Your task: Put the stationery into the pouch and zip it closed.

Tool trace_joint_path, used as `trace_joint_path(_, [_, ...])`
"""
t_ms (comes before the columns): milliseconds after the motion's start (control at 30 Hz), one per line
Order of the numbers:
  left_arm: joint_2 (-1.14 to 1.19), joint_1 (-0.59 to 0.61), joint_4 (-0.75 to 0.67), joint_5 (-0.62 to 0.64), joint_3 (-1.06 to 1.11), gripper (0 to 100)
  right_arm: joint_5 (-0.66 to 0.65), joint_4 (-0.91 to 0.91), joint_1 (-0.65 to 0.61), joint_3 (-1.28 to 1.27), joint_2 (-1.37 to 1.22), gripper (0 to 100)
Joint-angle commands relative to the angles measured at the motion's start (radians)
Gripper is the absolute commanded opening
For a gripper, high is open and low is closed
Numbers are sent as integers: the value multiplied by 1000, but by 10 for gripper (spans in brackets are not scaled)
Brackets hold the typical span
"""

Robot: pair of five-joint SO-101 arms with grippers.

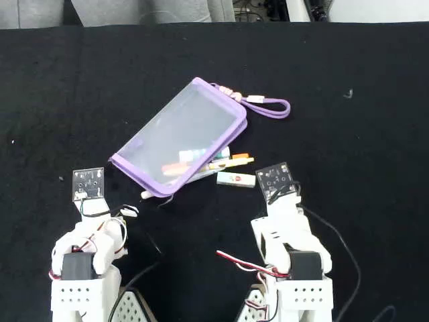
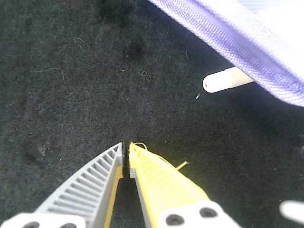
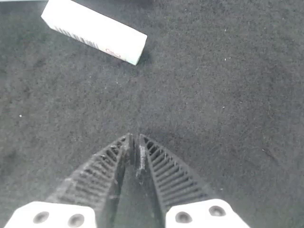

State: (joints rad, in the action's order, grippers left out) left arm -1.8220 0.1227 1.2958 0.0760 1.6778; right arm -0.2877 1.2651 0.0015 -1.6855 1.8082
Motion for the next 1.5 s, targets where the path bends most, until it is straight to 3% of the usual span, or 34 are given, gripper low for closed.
trace_joint_path(0, [-3, 5, -20, 2, 22, 36, -6, 5, 17, 1, 58, 14])
trace_joint_path(1467, [-3, 5, -20, 2, 22, 36, -2, 32, 12, 1, 64, 15])
